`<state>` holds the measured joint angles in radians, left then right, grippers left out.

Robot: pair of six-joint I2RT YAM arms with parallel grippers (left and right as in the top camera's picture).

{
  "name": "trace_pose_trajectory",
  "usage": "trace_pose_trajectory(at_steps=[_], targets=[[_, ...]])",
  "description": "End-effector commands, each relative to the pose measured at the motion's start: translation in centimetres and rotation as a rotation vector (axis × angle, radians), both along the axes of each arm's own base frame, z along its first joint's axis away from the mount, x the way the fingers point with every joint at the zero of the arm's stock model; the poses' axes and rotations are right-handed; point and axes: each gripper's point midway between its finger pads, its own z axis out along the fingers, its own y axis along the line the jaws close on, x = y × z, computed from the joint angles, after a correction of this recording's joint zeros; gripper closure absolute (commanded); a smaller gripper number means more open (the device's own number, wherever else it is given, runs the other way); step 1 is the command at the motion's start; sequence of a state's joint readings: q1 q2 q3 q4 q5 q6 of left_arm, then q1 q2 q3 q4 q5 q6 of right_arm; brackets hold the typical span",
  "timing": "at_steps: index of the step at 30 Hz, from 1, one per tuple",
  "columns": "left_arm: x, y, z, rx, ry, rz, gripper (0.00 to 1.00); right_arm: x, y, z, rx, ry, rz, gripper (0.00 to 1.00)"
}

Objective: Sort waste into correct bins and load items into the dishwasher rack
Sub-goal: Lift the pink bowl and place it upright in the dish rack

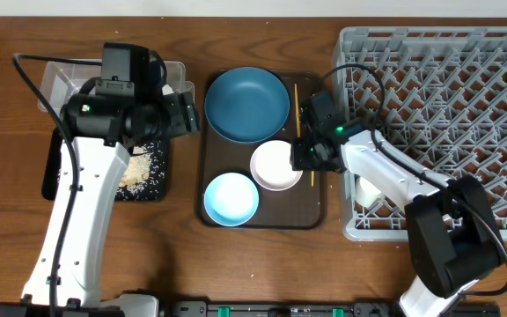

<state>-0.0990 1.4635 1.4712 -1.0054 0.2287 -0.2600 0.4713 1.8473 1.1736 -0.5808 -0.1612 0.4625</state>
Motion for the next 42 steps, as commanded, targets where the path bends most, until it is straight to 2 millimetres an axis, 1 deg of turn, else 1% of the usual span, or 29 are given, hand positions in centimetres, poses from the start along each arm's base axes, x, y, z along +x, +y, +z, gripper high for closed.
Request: trace_pose_trajectory(at_steps=[1, 2, 3, 5, 7, 8, 12, 15, 18, 21, 23, 26, 27, 29, 31, 33, 34, 35, 37, 39, 42], targets=[[0.2, 0.3, -0.1, 0.015, -0.002, 0.003, 0.17, 0.5, 0.6, 0.6, 0.01, -0.021, 0.001, 0.67], [0.2, 0.3, -0.1, 0.015, -0.002, 0.003, 0.17, 0.5, 0.6, 0.6, 0.01, -0.02, 0.001, 0.71], [0.2, 0.3, -0.1, 0.015, -0.002, 0.003, 0.16, 0.5, 0.6, 0.6, 0.01, -0.02, 0.001, 0.79], [0.2, 0.3, -0.1, 0.015, -0.002, 0.003, 0.16, 0.5, 0.6, 0.6, 0.01, -0.02, 0.001, 0.99], [0.2, 0.3, -0.1, 0.015, -0.002, 0.003, 0.15, 0.4, 0.6, 0.6, 0.009, -0.017, 0.002, 0.99], [0.2, 0.3, -0.1, 0.015, -0.002, 0.003, 0.12, 0.4, 0.6, 0.6, 0.011, -0.015, 0.003, 0.99], [0.2, 0.3, -0.1, 0.015, -0.002, 0.003, 0.11, 0.2, 0.6, 0.6, 0.012, -0.006, 0.003, 0.99], [0.2, 0.3, -0.1, 0.015, -0.002, 0.003, 0.11, 0.0, 0.9, 1.5, 0.033, -0.003, 0.022, 0.99], [0.2, 0.3, -0.1, 0.015, -0.002, 0.003, 0.11, 0.2, 1.1, 4.5, 0.036, -0.04, 0.083, 0.99], [0.2, 0.3, -0.1, 0.015, -0.002, 0.003, 0.11, 0.3, 0.3, 8.9, 0.0, -0.112, 0.136, 0.99], [0.2, 0.3, -0.1, 0.015, -0.002, 0.003, 0.11, 0.7, -1.2, 11.9, -0.054, -0.177, 0.126, 0.99], [0.2, 0.3, -0.1, 0.015, -0.002, 0.003, 0.11, 2.0, -4.9, 16.4, -0.172, -0.311, 0.033, 0.99], [0.2, 0.3, -0.1, 0.015, -0.002, 0.003, 0.11, 2.7, -6.8, 18.0, -0.236, -0.373, -0.019, 0.99], [0.2, 0.3, -0.1, 0.015, -0.002, 0.003, 0.11, 3.7, -10.7, 20.4, -0.37, -0.474, -0.139, 0.99], [0.2, 0.3, -0.1, 0.015, -0.002, 0.003, 0.11, 4.6, -14.4, 22.5, -0.514, -0.56, -0.261, 0.98], [0.2, 0.3, -0.1, 0.015, -0.002, 0.003, 0.11, 5.3, -17.6, 24.3, -0.647, -0.628, -0.373, 0.99], [0.2, 0.3, -0.1, 0.015, -0.002, 0.003, 0.11, 5.9, -18.7, 24.9, -0.708, -0.654, -0.404, 0.99], [0.2, 0.3, -0.1, 0.015, -0.002, 0.003, 0.11, 6.3, -19.5, 25.3, -0.751, -0.671, -0.419, 0.99], [0.2, 0.3, -0.1, 0.015, -0.002, 0.003, 0.11, 7.5, -20.6, 25.5, -0.827, -0.689, -0.427, 0.99], [0.2, 0.3, -0.1, 0.015, -0.002, 0.003, 0.11, 9.0, -21.6, 25.0, -0.902, -0.69, -0.411, 0.99], [0.2, 0.3, -0.1, 0.015, -0.002, 0.003, 0.1, 10.7, -22.9, 24.1, -1.04, -0.672, -0.391, 0.99]])
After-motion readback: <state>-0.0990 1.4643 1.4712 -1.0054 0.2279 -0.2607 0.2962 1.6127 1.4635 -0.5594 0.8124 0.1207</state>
